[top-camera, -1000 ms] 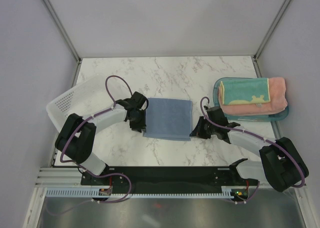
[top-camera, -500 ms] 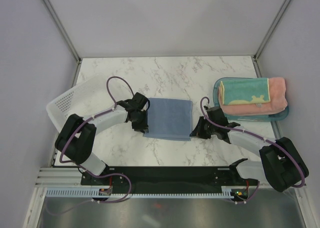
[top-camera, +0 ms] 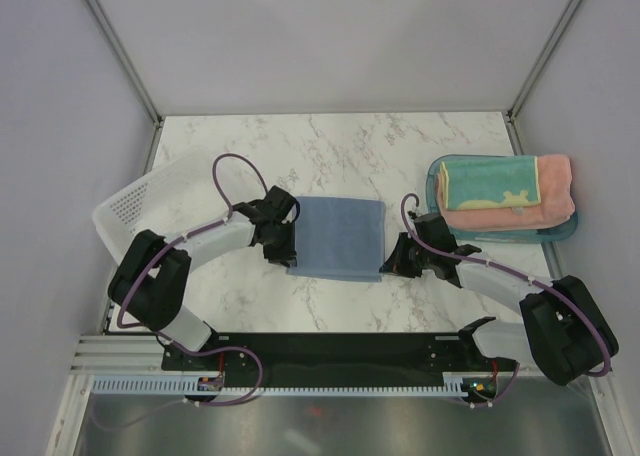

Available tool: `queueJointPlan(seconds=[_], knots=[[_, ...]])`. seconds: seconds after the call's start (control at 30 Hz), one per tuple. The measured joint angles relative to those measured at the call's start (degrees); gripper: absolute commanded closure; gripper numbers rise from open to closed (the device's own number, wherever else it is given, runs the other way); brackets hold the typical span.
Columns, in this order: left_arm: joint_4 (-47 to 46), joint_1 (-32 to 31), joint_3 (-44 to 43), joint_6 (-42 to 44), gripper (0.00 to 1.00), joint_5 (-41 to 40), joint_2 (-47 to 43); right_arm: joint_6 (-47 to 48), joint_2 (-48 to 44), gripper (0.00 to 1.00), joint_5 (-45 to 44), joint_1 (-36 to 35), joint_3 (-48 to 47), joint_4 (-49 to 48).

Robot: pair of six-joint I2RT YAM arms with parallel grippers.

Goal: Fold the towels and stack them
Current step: Fold the towel

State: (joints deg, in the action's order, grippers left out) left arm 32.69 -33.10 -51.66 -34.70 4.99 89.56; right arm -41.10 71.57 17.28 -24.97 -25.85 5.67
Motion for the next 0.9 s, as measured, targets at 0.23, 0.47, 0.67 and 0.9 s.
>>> queueJointPlan(seconds=[0.23, 0.47, 0.67, 0.9], knots=[[0.31, -0.42, 0.00, 0.00, 0.70, -0.61, -0.48, 0.00, 0.00, 0.93, -0.02, 0.00, 0.00, 0.00], [0.96, -0.81, 0.00, 0.00, 0.70, -1.92, -0.48, 0.00, 0.00, 0.93, -0.02, 0.00, 0.00, 0.00], [1.31, -1.03, 0.00, 0.00, 0.70, -1.92, -0.20, 0.00, 0.00, 0.93, -0.02, 0.00, 0.00, 0.00], [1.20, -1.16, 0.00, -0.02, 0.77, -1.92, 0.96, 0.17, -0.02, 0.93, -0.04, 0.00, 0.00, 0.00]])
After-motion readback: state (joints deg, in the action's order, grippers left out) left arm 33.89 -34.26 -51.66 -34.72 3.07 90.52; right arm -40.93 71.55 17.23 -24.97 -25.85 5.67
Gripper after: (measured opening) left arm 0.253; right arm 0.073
